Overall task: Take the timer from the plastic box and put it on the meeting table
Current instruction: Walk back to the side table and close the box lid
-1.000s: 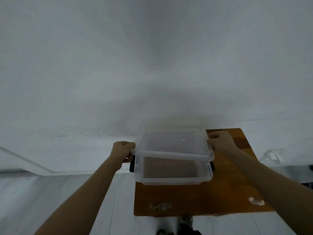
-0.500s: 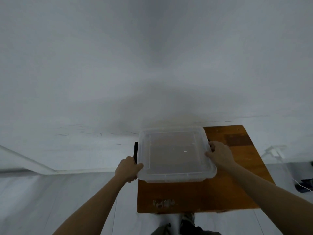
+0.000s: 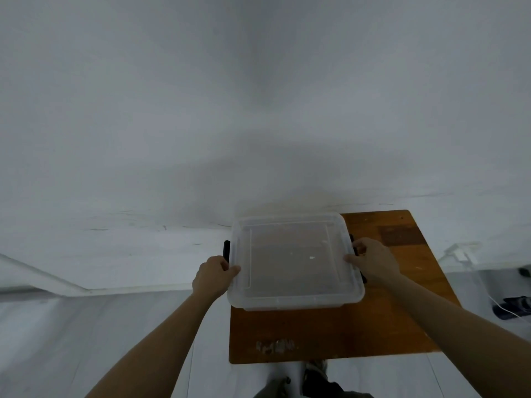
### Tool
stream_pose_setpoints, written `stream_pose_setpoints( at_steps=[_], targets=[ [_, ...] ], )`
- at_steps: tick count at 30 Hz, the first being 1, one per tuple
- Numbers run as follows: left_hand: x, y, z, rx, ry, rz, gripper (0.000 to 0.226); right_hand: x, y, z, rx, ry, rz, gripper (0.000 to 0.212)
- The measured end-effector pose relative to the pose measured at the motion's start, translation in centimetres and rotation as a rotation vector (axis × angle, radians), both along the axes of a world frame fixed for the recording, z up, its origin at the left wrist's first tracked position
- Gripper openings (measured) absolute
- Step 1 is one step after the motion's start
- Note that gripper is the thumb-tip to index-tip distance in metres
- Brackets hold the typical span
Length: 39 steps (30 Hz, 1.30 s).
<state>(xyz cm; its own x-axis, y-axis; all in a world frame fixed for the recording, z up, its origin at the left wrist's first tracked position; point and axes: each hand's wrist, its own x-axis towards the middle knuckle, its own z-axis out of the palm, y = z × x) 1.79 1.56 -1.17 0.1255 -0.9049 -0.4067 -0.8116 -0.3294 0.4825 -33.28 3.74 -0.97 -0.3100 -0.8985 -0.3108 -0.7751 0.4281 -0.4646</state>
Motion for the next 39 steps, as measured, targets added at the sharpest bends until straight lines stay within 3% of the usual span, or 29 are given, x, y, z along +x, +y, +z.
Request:
stream_pose_setpoints(
  at_steps=[7,9,12,15,18,21,24,27,32,39],
  targets=[
    [0.1,-0.9,-0.1,0.061,0.157,0.102,0.025,-0.3,-0.9,0.1,0.118,-0.093,-0.039,0.026],
    [0.3,-1.1,-0.1,0.078,0.187,0.127,0.030,-0.2,-1.1,0.1,0.111,-0.119,-0.053,0.038],
    [0.3,-1.1,0.0,0.187,0.382,0.250,0.063,-0.1,-1.3,0.3,0.127,-0.274,-0.149,0.071],
    [0.4,-1.3,-0.1,0.248,0.527,0.368,0.078,-0.3,-1.4,0.4,0.184,-0.427,-0.249,0.082],
    [0.3,-1.7,-0.2,0.238,0.505,0.361,0.075,-0.4,-1.6,0.4,0.201,-0.461,-0.279,0.081],
    [-0.3,-1.9,-0.3,0.213,0.476,0.347,0.051,-0.1,-1.9,0.3,0.197,-0.471,-0.280,0.077],
    [-1.1,-1.8,-0.6,0.154,0.421,0.334,0.034,0.2,-2.2,-0.1,0.195,-0.484,-0.277,0.057],
    [-1.9,-1.6,-1.0,0.143,0.404,0.343,0.039,0.8,-2.3,-0.5,0.201,-0.503,-0.282,0.045],
    [-2.8,-1.6,-1.2,0.130,0.318,0.322,0.037,2.4,-1.8,-1.4,0.113,-0.355,-0.262,0.052],
    [-3.8,-1.5,-1.4,0.100,0.178,0.314,0.036,2.7,-1.4,-2.1,0.063,-0.211,-0.230,0.044]
  ],
)
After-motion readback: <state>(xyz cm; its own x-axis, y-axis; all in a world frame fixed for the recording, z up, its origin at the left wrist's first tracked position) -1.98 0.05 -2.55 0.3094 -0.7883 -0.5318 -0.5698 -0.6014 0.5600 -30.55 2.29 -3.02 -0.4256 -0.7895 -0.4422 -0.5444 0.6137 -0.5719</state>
